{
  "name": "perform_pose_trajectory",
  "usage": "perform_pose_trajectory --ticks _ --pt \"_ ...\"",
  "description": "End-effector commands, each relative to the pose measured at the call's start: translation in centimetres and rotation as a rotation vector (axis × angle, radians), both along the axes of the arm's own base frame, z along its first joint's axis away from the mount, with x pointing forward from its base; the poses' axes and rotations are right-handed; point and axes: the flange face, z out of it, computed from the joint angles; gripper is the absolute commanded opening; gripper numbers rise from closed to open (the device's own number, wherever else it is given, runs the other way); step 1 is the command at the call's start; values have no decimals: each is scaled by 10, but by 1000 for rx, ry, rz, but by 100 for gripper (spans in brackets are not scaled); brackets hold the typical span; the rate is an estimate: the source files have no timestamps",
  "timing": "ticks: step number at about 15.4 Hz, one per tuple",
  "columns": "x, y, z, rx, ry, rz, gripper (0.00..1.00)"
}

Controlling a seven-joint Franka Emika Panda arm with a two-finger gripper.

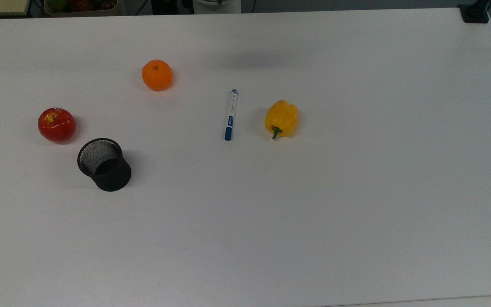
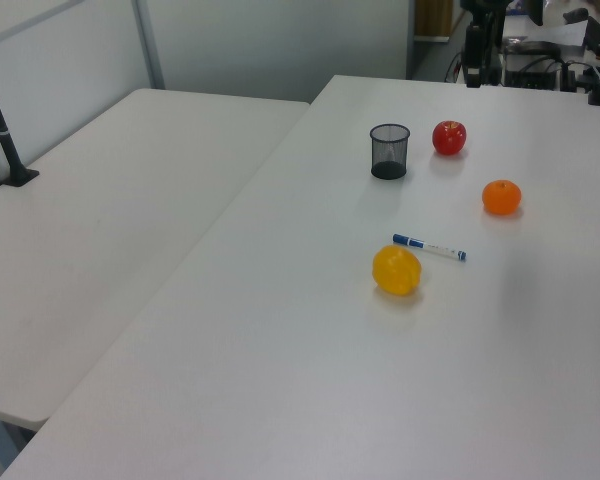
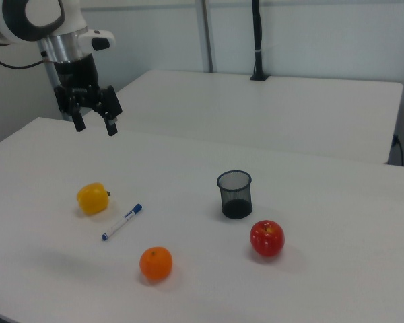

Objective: Place marker
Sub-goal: 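Move the open gripper down toward the white marker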

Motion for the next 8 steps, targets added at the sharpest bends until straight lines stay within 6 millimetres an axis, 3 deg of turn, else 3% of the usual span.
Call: perform_pose_trajectory --ticks 1,8 --pt "-2 0 -3 13 4 10 100" --pt "3 2 -8 16 9 14 100"
